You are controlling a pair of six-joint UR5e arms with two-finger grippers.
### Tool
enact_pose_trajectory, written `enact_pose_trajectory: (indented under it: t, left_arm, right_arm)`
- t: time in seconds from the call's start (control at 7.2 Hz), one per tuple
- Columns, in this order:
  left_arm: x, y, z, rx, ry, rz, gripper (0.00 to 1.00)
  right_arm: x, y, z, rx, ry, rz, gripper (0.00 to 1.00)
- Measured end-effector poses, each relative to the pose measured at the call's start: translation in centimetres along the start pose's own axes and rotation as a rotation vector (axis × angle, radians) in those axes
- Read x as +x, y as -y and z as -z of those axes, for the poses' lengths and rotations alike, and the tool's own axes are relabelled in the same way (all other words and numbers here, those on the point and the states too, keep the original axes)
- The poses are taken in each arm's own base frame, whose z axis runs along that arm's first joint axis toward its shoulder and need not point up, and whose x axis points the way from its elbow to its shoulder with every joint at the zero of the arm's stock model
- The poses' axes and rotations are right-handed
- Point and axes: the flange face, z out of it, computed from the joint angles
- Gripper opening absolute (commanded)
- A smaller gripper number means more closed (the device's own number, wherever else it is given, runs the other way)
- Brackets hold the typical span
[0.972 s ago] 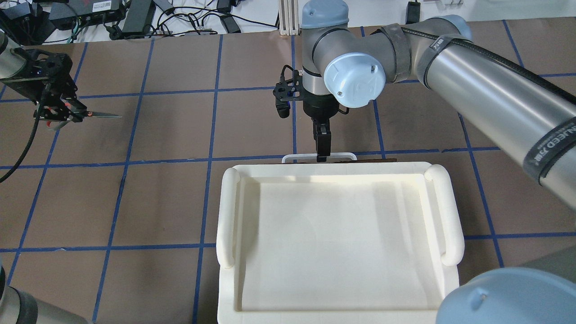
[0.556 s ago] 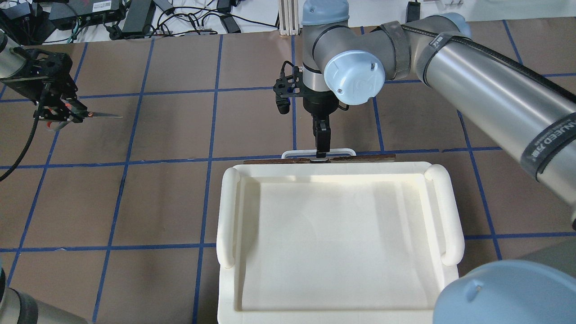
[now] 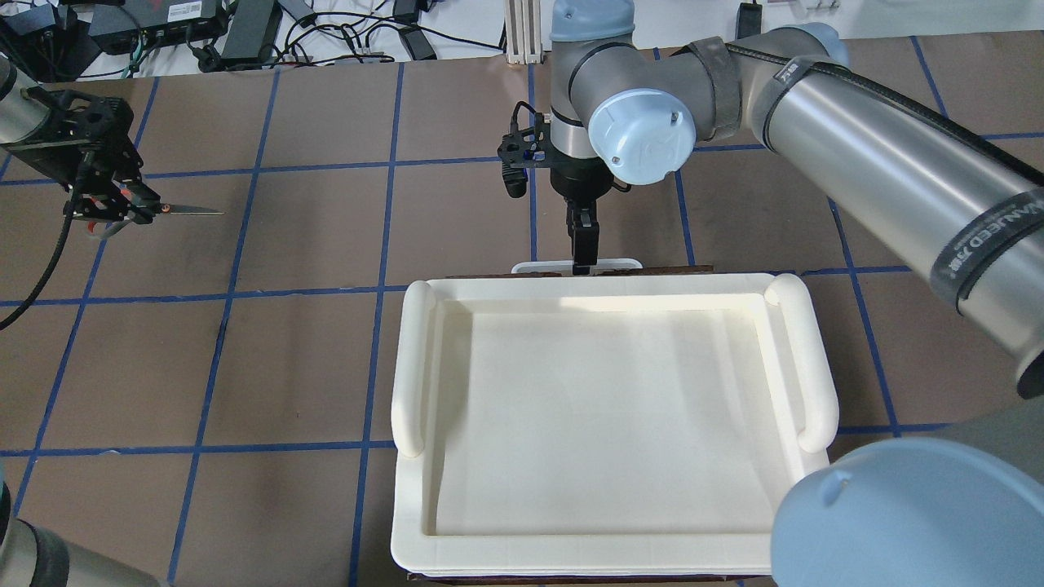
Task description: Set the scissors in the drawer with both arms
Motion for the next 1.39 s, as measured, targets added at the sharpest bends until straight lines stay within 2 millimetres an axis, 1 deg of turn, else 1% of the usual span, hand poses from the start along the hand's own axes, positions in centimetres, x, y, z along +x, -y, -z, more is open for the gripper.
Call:
enact_pose_trajectory:
  t: [0.42,0.83,1.11,1.39]
  left_arm:
    - [0.0,0.0,0.0,-0.001,-0.001,0.005,0.00]
    - [0.0,0.0,-0.1,0.000,-0.001,0.007,0.00]
    - [-0.1,-0.1,-0.2,0.000,-0.003,0.007,0.00]
    - [-0.1,-0.1,-0.4,0.001,-0.008,0.007,0.00]
  right_arm:
    - [0.9,-0.1,0.5,0.005,-0.015,-0.003,1.00]
    - [2.6,-0.9,1.7,0.016,-0.040,-0.001,1.00]
    - [3.4,-1.4,2.2,0.027,-0.052,-0.006,1.00]
    - [4.3,-1.4,2.1,0.035,-0.065,-0.007,1.00]
